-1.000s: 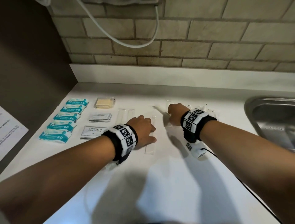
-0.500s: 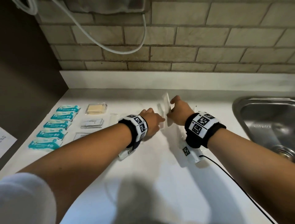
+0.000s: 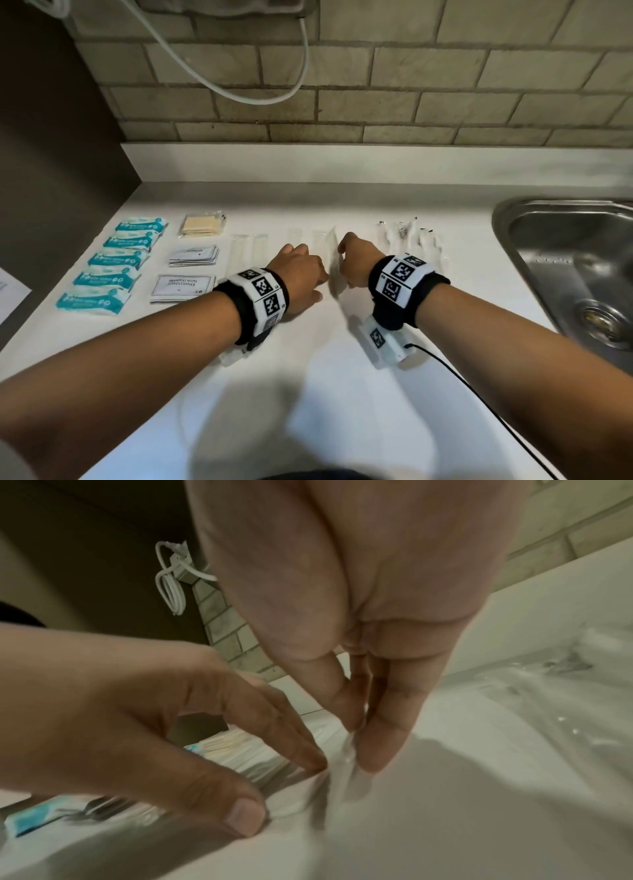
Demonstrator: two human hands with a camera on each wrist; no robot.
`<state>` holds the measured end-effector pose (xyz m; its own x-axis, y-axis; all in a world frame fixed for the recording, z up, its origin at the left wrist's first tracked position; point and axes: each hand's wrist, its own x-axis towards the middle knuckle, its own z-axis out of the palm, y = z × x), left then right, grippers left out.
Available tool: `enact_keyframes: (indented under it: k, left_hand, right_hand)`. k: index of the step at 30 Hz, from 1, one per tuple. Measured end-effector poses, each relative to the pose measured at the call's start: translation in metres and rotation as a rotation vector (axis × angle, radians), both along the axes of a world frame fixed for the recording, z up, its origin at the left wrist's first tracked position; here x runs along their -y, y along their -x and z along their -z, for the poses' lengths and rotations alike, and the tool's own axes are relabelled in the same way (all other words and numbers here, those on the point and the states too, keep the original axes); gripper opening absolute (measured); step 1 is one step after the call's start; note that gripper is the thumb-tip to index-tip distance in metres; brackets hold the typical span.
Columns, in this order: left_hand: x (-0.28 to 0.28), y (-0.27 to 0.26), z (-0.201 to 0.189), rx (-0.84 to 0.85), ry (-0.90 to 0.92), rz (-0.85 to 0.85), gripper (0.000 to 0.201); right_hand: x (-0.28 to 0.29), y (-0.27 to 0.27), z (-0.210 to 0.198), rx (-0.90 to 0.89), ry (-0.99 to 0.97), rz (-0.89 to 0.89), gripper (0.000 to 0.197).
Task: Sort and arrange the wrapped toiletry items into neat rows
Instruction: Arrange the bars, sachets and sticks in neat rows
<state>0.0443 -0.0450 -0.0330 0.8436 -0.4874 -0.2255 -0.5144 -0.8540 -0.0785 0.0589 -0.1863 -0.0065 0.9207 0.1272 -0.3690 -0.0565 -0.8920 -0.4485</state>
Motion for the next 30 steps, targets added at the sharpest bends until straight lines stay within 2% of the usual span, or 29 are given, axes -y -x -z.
enact_keyframes:
  k: [7, 11, 15, 19, 30]
  left_hand:
    - [-0.012, 0.005, 0.004, 0.037, 0.088, -0.049, 0.026]
    - [-0.018, 0.01, 0.004, 0.016, 0.117, -0.051, 0.027]
    - [-0.03, 0.012, -0.003, 0.069, 0.121, -0.125, 0.03]
    - [-0.041, 0.017, -0.001, -0.025, -0.011, -0.152, 0.041]
    - [-0.062, 0.025, 0.001, -0.029, -0.014, -0.151, 0.043]
  right_hand:
    - [-0.012, 0.005, 0.015, 0.07, 0.147, 0.016, 0.045]
    - [-0.018, 0.009, 0.012, 0.052, 0.283, -0.02, 0.055]
    - [-0.024, 0.008, 0.012, 0.155, 0.329, -0.217, 0.049]
    - [-0.033, 0.015, 0.017, 0.207, 0.376, -0.432, 0.038]
    - [-0.045, 0.018, 0.031, 0.183, 0.35, -0.48, 0.039]
